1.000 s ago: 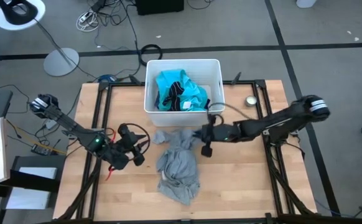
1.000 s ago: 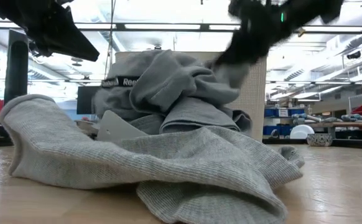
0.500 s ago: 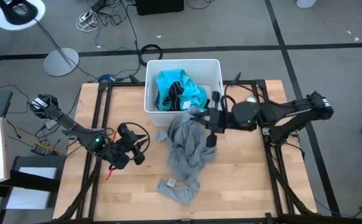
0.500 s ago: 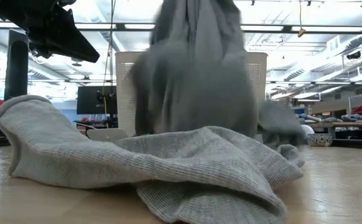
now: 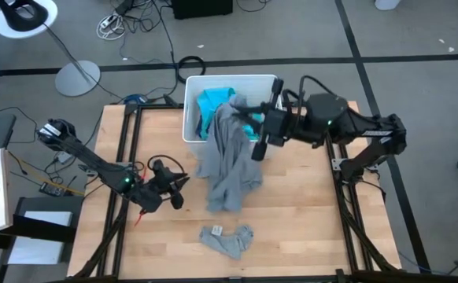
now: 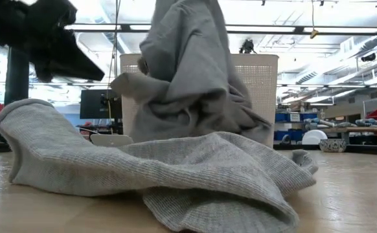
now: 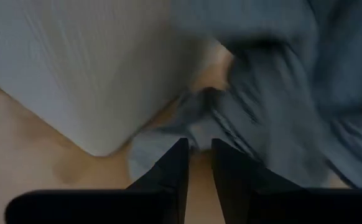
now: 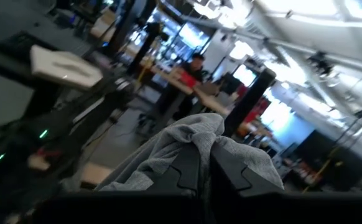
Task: Sort clothes
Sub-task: Put the gray shirt into the white bin
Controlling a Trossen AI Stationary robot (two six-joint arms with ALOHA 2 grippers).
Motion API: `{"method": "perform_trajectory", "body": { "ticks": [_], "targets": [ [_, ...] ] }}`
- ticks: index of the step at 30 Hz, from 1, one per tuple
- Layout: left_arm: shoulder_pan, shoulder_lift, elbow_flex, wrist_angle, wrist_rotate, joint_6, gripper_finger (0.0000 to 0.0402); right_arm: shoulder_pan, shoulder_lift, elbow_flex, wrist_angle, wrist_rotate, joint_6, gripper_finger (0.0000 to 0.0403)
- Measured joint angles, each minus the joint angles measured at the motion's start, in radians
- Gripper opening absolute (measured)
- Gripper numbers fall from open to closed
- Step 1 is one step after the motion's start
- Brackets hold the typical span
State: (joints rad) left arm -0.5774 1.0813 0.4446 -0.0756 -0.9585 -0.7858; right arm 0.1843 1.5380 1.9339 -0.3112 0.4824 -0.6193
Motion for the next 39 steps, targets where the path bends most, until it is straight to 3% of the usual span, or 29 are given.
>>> {"method": "perform_trajectory", "body": {
  "ticks": [6,11,14,19,24,32,39],
  "targets": [
    [0.001,0.000,-0.169,0.399,0.085,0.134,0.0073,-0.042,0.073,0.171,0.003,-0.012,-0.108,0.0012],
    [0.002,0.000,-0.247,0.629,0.144,0.261,0.0073,-0.101,0.131,0.326,0.024,-0.068,-0.181,0.0012],
    [0.012,0.000,-0.267,0.662,0.166,0.276,0.0073,-0.153,0.165,0.424,0.065,-0.135,-0.210,0.0012],
    [0.052,0.000,-0.271,0.660,0.220,0.278,0.0066,-0.270,0.156,0.413,0.323,-0.295,-0.230,0.0011],
    [0.080,0.000,-0.271,0.654,0.252,0.281,0.0051,-0.400,0.155,0.423,0.430,-0.379,-0.148,0.0011],
    [0.096,0.000,-0.271,0.643,0.265,0.285,0.0042,-0.570,0.163,0.421,0.246,-0.343,-0.033,0.0011],
    [0.096,0.000,-0.271,0.641,0.265,0.278,0.0041,-0.649,0.160,0.421,-0.288,-0.345,0.228,0.0012]
  ]
}}
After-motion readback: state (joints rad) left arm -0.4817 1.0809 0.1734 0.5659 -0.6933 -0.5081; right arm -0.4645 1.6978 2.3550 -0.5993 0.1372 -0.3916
